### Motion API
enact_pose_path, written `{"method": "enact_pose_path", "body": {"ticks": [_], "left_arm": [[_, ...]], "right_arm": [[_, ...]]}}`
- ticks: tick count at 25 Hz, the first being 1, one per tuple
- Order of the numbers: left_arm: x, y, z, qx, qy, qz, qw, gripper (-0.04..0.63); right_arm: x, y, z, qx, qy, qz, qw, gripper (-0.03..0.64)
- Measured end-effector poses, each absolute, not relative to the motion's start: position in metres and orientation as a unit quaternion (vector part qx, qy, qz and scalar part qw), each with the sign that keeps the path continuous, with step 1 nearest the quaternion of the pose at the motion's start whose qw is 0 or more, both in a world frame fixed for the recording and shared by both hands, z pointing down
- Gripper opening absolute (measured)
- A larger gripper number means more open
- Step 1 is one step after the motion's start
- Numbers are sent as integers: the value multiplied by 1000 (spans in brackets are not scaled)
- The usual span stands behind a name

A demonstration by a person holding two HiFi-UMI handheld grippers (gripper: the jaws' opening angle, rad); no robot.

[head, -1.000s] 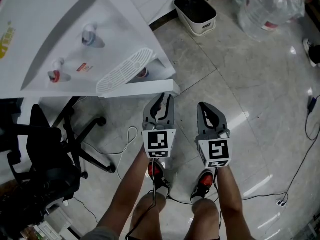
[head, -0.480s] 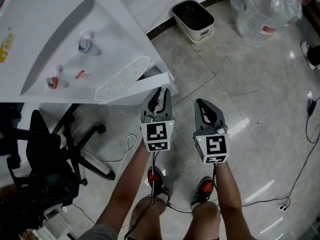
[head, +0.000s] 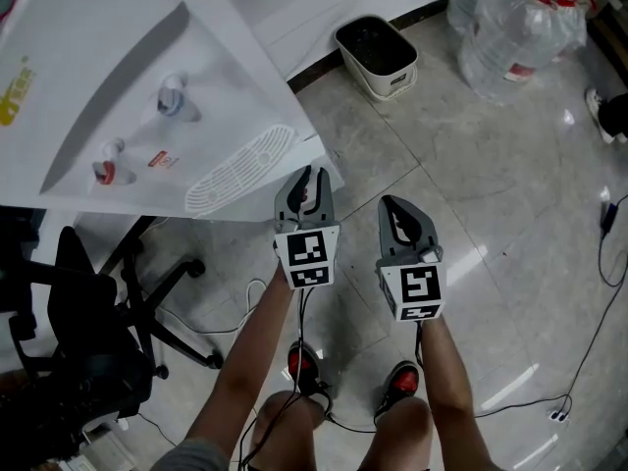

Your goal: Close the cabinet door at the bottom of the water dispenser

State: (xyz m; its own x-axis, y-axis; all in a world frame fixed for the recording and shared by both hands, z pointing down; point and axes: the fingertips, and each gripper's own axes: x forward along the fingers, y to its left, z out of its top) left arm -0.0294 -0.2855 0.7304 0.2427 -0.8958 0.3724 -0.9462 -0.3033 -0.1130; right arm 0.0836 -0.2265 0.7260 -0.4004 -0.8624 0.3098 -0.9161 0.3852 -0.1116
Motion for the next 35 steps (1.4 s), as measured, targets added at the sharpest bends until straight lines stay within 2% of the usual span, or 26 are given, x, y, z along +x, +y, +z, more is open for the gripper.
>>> {"method": "enact_pose_path", "body": {"ticks": [15,24,35], "left_arm": [[-45,-311,732,775,-603,177,64,92],[-34,-290,714,785,-589,178,75,92],[-18,-241,598,797,-580,156,67,92]], "right_arm": [[88,-241,718,554,-822,100,92,17],[97,-231,697,558,-817,105,98,17],[108,-212,599,552,-820,102,108,17]]}}
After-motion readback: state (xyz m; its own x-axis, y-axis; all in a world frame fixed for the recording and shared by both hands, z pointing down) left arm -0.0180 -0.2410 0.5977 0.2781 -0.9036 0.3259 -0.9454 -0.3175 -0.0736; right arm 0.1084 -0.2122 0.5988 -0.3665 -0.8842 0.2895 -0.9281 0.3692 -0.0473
